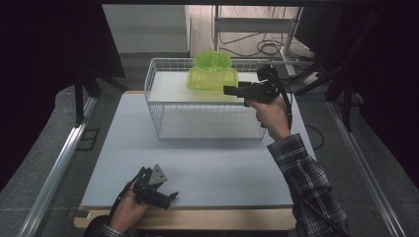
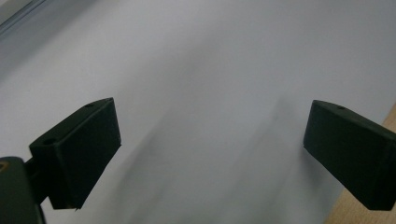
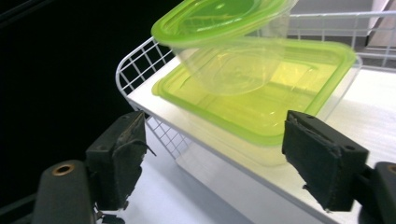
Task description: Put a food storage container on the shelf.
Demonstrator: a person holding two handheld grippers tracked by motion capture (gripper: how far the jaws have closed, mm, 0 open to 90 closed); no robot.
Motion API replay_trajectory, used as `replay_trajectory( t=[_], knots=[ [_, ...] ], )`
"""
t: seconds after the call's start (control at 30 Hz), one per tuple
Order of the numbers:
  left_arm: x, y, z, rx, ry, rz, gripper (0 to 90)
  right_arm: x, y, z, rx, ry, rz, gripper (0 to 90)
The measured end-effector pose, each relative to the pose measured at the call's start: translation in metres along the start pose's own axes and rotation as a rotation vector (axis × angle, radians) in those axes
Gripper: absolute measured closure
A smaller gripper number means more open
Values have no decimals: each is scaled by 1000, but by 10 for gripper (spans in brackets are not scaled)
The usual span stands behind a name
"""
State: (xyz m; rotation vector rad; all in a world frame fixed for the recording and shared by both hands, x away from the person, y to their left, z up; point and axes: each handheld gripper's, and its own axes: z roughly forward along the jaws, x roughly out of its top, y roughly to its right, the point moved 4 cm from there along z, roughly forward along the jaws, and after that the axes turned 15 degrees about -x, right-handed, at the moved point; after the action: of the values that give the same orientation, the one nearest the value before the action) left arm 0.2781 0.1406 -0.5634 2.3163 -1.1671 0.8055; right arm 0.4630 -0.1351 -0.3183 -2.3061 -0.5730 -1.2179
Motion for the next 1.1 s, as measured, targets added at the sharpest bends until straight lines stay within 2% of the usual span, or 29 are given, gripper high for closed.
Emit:
replay_trajectory(
  t=[0.33, 0.53, 0.87, 1.1],
  knots=[
    [0, -1, -1, -8, 14, -13, 39, -16, -1, -2, 31, 9, -14, 109],
    [1, -1, -3, -21, 26, -30, 38, -26, -4, -4, 36, 18, -44, 70],
    [0, -1, -1, -17, 18, -20, 35, -46, -5, -4, 1, 7, -117, 40],
    [0, -1, -1, -16, 21, -18, 34, -56, -5, -4, -10, 6, -128, 37]
  ],
)
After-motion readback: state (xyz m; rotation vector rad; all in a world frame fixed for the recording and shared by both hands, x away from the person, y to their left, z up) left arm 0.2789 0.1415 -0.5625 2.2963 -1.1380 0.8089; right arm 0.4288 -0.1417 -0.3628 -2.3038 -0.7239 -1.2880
